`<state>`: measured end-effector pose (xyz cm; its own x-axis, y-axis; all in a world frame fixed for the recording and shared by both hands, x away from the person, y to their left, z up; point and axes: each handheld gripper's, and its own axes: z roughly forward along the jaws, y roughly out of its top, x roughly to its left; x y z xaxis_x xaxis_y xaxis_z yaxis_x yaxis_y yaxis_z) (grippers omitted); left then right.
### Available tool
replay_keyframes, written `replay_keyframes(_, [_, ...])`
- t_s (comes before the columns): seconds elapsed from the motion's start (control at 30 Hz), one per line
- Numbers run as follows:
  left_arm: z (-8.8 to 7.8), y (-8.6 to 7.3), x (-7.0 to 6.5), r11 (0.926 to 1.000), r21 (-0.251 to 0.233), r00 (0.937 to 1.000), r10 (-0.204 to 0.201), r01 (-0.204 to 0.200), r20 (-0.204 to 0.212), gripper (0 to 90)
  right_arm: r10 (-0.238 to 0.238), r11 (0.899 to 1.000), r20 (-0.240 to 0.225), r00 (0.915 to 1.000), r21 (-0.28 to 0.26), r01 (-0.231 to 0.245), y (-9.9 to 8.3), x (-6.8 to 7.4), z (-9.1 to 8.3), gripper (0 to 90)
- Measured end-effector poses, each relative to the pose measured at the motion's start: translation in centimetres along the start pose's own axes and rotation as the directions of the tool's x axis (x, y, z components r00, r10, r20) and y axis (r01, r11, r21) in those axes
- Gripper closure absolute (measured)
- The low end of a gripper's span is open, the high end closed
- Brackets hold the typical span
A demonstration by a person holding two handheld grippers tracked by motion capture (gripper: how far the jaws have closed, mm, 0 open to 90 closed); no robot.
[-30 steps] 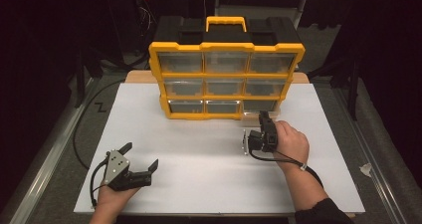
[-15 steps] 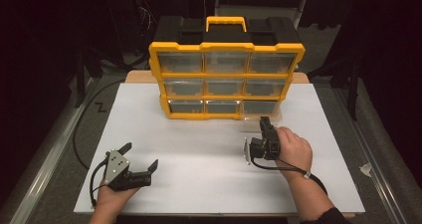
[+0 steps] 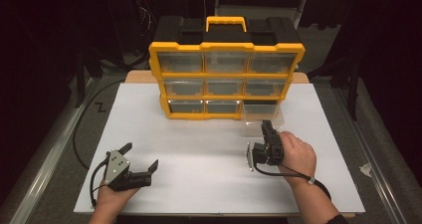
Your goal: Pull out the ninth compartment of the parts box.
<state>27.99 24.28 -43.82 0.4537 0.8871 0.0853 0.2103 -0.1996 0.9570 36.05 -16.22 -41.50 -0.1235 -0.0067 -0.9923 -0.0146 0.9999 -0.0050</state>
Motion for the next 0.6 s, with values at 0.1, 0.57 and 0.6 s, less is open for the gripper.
replay_keyframes(0.1, [0.03,-0.01,-0.01,1.0000,0.003,1.0000,0.001,-0.001,0.000,0.2,0.007,1.000,-0.001,1.0000,-0.003,-0.007,-0.11,0.24,-0.14,78.5])
replay_keyframes(0.57, [0.04,0.00,-0.03,1.0000,0.004,1.0000,0.003,-0.003,0.001,0.2,0.016,1.000,0.001,0.9999,0.000,-0.016,0.03,0.89,-0.26,77.9])
replay_keyframes(0.6, [0.03,0.00,-0.03,1.0000,0.004,1.0000,0.003,-0.003,0.001,0.2,0.016,1.000,0.001,0.9999,0.000,-0.016,0.03,0.89,-0.26,77.9])
